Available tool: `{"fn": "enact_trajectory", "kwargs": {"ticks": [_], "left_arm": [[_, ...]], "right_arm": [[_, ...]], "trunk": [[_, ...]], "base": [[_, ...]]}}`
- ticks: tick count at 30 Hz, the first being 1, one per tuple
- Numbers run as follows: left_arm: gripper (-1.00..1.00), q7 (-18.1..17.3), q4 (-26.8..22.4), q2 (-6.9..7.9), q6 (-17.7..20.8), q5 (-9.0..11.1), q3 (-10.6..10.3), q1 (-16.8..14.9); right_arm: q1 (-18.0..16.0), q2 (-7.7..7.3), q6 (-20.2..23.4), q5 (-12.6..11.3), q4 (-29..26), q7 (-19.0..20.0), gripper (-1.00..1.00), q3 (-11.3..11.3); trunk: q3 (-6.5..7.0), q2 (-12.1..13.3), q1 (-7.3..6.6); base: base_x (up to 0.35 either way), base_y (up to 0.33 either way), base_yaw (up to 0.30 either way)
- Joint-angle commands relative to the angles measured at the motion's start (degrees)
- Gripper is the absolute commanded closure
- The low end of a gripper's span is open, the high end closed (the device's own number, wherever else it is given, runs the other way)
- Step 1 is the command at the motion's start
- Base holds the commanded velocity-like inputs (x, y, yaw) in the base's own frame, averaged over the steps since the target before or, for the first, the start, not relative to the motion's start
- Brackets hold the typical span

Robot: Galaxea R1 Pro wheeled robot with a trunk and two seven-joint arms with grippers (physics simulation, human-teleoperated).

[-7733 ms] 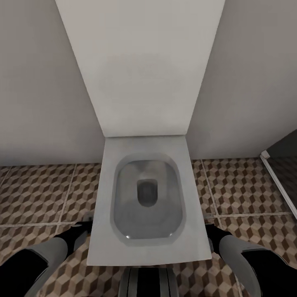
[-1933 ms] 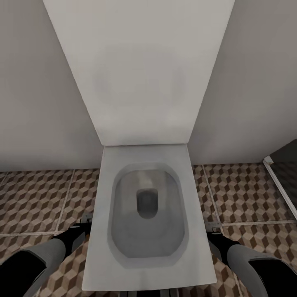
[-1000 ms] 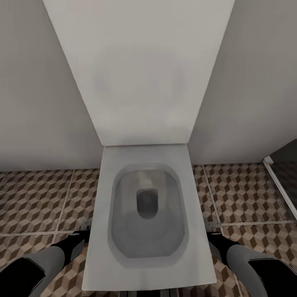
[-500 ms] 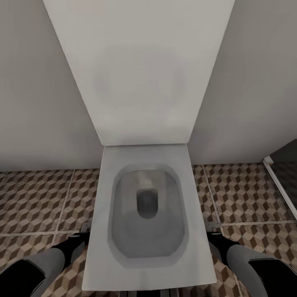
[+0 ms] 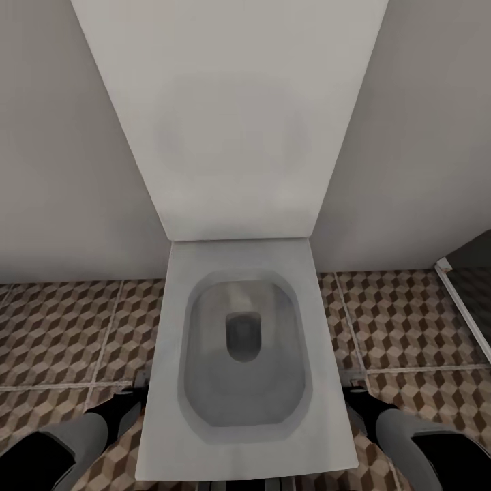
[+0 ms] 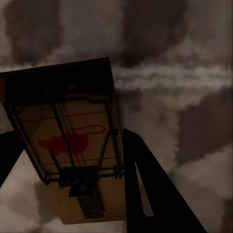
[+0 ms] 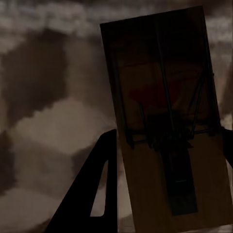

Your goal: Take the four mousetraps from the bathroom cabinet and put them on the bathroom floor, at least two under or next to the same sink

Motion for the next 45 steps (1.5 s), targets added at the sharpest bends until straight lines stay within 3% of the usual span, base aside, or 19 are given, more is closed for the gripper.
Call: {"fn": "enact_trajectory", "kwargs": {"ticks": [1, 15, 45], "left_arm": [[1.0, 0.13, -0.04, -0.03, 0.21, 0.27, -0.48, 0.09], [1.0, 0.16, -0.04, -0.18, 0.21, 0.22, -0.46, 1.17], [1.0, 0.12, -0.04, -0.27, 0.21, 0.2, -0.47, 1.58]], "right_arm": [[0.45, 0.01, 0.04, -0.01, 0.07, -0.02, 1.0, 0.49], [2.99, 0.01, -1.36, -0.01, 0.07, -0.02, 1.0, 0.49], [3.58, 0.01, -1.77, -0.01, 0.07, -0.02, 1.0, 0.49]], "trunk": [[-0.03, -0.01, -0.01], [-0.03, -0.01, -0.01], [-0.03, -0.01, -0.01]], "base": [[0.0, 0.0, 0.0], [0.0, 0.0, 0.0], [0.0, 0.0, 0.0]]}}
